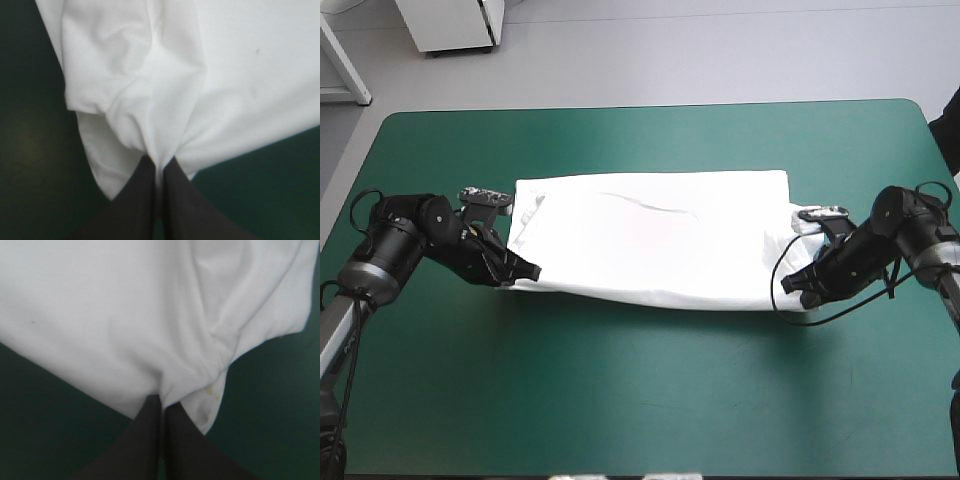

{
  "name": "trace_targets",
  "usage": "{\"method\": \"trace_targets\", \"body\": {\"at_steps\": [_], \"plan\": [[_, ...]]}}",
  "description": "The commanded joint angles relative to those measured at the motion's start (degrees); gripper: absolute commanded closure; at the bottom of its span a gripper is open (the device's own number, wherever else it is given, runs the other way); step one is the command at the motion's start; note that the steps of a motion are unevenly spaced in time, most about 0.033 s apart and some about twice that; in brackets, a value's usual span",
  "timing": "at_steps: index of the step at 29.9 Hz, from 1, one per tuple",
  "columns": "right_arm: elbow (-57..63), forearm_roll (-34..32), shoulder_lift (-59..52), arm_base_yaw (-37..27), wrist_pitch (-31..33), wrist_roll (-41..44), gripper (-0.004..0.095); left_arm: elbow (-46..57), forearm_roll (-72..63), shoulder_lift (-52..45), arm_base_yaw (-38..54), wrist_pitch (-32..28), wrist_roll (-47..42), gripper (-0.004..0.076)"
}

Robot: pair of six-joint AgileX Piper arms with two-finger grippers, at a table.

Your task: Fold the cloth

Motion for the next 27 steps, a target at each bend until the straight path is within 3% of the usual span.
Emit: {"method": "trace_targets", "body": {"at_steps": [1,12,15,20,22,27], "plan": [[2.46,-1.13,-2.93,0.34,0.01,-0.02,0.0925,2.26,-1.74,-2.48,0.10,-0.80,0.81,0.0733],[4.51,-6.64,-3.90,0.42,0.57,2.39,0.0912,8.02,0.61,-2.48,0.10,2.30,0.37,0.0723],[4.51,-5.81,-3.90,0.42,1.46,2.39,0.0807,8.02,1.31,-2.48,0.10,3.91,0.39,0.0648],[4.51,-5.62,-4.63,0.46,3.84,3.76,0.0549,8.02,1.31,-4.13,0.10,5.93,0.39,0.0444],[4.40,-6.05,-6.17,0.46,3.84,4.25,0.0494,7.90,1.06,-5.82,0.10,6.05,0.39,0.0414],[1.45,-12.92,-9.42,0.46,2.67,8.79,0.0489,4.37,-0.40,-11.09,0.10,4.02,0.39,0.0413]]}}
